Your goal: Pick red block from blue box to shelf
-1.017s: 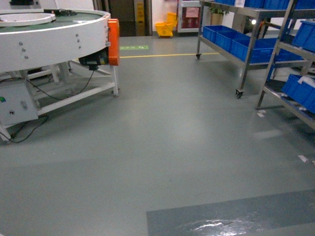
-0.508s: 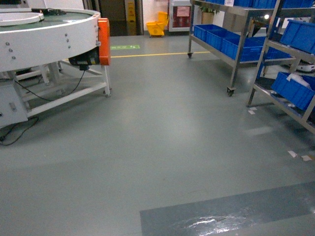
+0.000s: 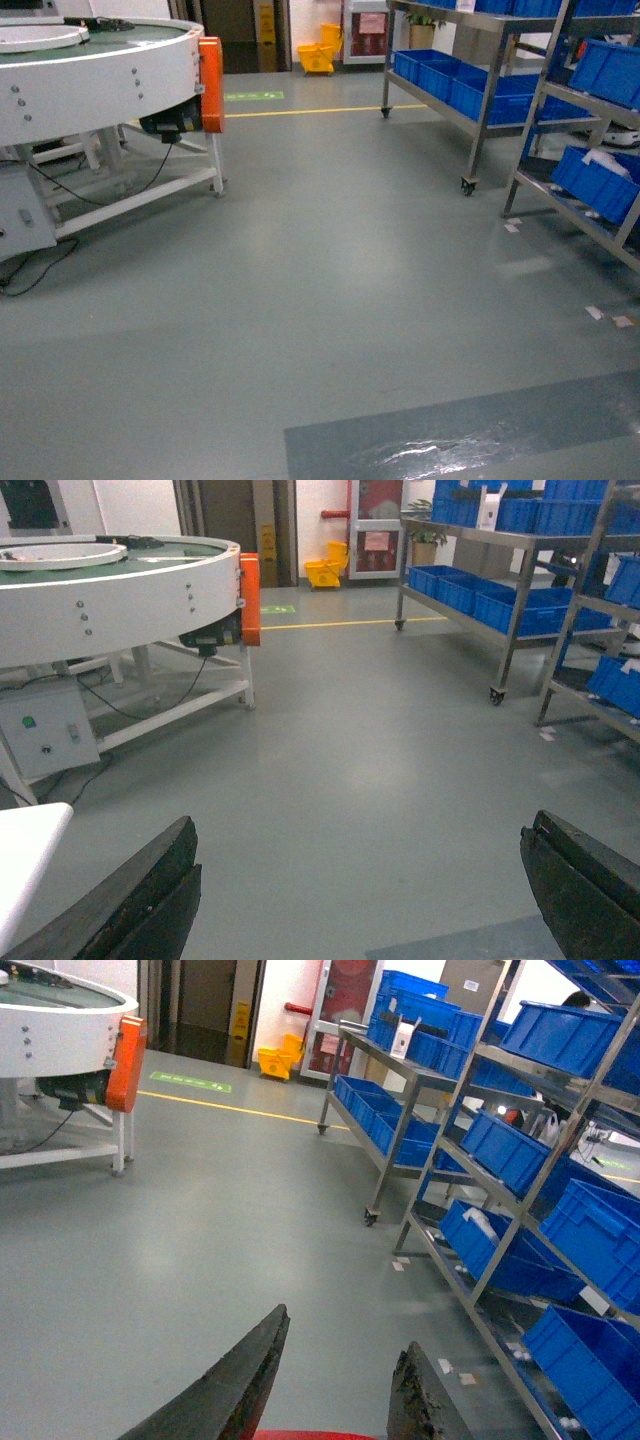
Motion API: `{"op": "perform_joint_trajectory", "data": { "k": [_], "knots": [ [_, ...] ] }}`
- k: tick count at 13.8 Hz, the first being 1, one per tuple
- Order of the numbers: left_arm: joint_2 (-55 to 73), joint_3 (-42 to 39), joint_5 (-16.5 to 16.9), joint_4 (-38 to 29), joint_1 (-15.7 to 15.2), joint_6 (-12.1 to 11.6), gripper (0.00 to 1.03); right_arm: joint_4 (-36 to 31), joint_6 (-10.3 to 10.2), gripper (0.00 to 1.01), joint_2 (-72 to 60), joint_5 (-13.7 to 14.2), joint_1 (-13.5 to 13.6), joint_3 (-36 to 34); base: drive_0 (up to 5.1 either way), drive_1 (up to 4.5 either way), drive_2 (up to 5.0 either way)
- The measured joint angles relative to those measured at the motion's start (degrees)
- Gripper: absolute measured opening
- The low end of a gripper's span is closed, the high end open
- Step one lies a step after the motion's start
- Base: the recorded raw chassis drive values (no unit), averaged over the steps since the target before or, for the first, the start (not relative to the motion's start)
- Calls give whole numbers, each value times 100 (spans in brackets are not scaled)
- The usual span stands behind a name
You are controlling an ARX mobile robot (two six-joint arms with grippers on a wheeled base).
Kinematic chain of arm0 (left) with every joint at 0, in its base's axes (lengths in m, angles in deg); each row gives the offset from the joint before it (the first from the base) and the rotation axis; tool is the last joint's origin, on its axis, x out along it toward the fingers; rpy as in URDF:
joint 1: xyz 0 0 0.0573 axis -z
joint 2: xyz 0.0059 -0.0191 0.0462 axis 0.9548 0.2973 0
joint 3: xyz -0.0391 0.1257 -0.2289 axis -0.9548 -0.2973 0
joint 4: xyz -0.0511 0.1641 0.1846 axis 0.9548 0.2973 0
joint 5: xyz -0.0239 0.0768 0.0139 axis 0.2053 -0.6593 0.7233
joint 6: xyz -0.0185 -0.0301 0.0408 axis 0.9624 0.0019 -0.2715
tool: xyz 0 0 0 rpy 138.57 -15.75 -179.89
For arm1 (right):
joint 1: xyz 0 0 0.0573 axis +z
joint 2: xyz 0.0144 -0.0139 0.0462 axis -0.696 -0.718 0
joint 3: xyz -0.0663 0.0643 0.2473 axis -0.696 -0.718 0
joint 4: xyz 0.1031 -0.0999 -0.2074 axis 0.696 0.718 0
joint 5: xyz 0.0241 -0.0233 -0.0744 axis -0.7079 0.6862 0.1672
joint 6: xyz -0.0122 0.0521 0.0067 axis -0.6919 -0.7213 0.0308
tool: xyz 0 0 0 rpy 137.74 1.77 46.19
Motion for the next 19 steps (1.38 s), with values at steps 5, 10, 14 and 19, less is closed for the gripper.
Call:
{"op": "perform_joint_trajectory", "data": {
  "k": [5,10,14,19],
  "knots": [
    [0,-2,0,0,0,0,98,0,0,28,0,0,0,0,0,0,0],
    [0,0,0,-13,0,0,98,-11,0,28,28,2,0,0,0,0,0],
    [0,-2,-2,-2,-7,0,98,-7,0,28,24,0,0,0,6,409,-397],
    [0,0,0,-7,-7,0,98,-4,0,27,20,0,0,0,5,408,-398]
  ]
}}
